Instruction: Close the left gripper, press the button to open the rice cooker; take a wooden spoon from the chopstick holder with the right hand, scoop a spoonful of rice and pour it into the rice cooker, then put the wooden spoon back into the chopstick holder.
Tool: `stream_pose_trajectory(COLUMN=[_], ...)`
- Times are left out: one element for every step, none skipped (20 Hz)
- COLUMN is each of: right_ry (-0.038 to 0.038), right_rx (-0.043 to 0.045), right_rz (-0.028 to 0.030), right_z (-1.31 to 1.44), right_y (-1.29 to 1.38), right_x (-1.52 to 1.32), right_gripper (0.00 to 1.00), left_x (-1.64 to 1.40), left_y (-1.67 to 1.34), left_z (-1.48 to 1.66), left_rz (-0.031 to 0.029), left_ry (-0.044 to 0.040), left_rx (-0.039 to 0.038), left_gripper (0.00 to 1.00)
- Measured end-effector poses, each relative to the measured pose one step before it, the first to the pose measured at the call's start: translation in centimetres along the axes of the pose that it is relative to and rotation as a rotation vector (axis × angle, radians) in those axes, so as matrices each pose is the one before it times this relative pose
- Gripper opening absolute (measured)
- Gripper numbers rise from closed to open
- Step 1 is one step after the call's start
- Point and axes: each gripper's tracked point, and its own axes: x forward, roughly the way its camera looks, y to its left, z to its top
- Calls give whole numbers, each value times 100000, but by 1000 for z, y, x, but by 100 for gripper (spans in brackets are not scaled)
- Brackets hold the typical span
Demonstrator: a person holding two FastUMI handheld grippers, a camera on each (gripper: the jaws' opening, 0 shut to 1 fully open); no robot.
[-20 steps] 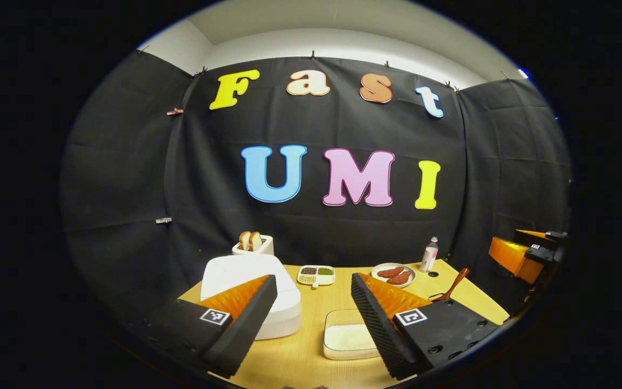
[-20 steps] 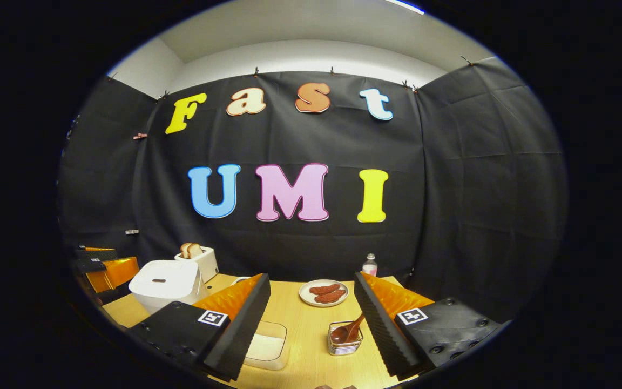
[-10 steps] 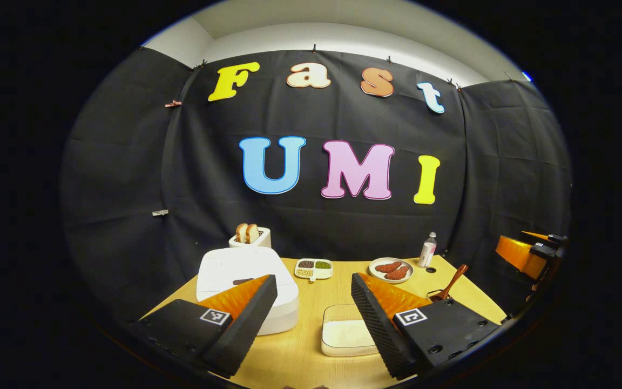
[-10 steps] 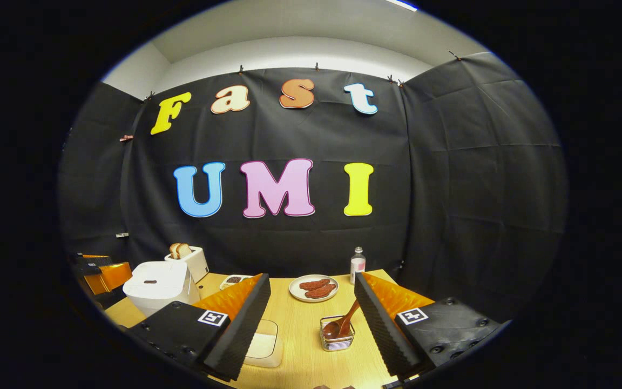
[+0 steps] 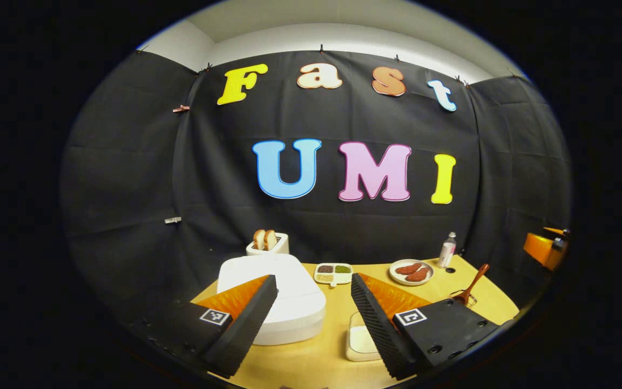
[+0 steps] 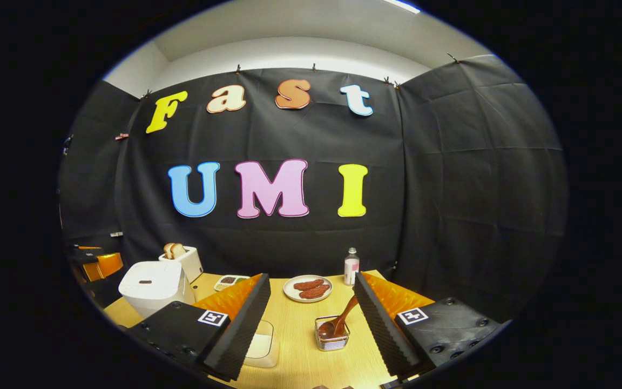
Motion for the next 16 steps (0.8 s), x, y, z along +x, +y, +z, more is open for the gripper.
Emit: stream_pose_trajectory(right_ry=[195,90,87,97,133,226,485,778,828,869,713,486,320,375,375,294], right_rx=[-300,-357,-323,-292,-324,-266,-154,-37,20,-155,-442,-623,-638,-536,-460,-363], right_rz=[-144,-142,-278,-325,-498,-404,-355,-410,-228,-202,-208,-232,-227,-152,-215,-353], right_z=[-117,8,39,58,-42,-57,-176,-261,-250,-267,-208,-114,-132,-92,-82,-87], right_y=[9,-26,-96,-87,-159,-101,-108,-66,-92,-36,-80,-70,-81,-90,-23,-116], right_x=[-82,-101,-26,-49,-15,-3,-43,71,-67,-53,-98,-90,5,66,-9,-36], right_gripper=[98,98,98,98,98,98,98,98,98,98,98,98,98,98,96,96], left_x=[627,497,660,823,737,918,839,913,985,887,1000,926,966,1036,1013,890], left_y=[870,769,807,669,797,652,519,304,218,218,333,233,2,-83,150,61], left_z=[79,190,224,-34,191,282,309,169,133,113,-6,-392,-318,-656,-843,-1154], left_rz=[1530,1318,1058,870,689,250,-79,-940,-1266,-1091,-177,-769,-1649,-1175,-353,-875], left_ry=[517,422,940,1093,958,807,797,749,933,703,939,1174,1083,1799,3193,3520], left_rx=[-484,-1270,-1653,-1406,-987,-835,-829,-856,-890,-499,313,870,766,-153,-1396,-972], left_gripper=[95,96,95,90,87,81,77,68,64,54,51,44,40,34,30,22])
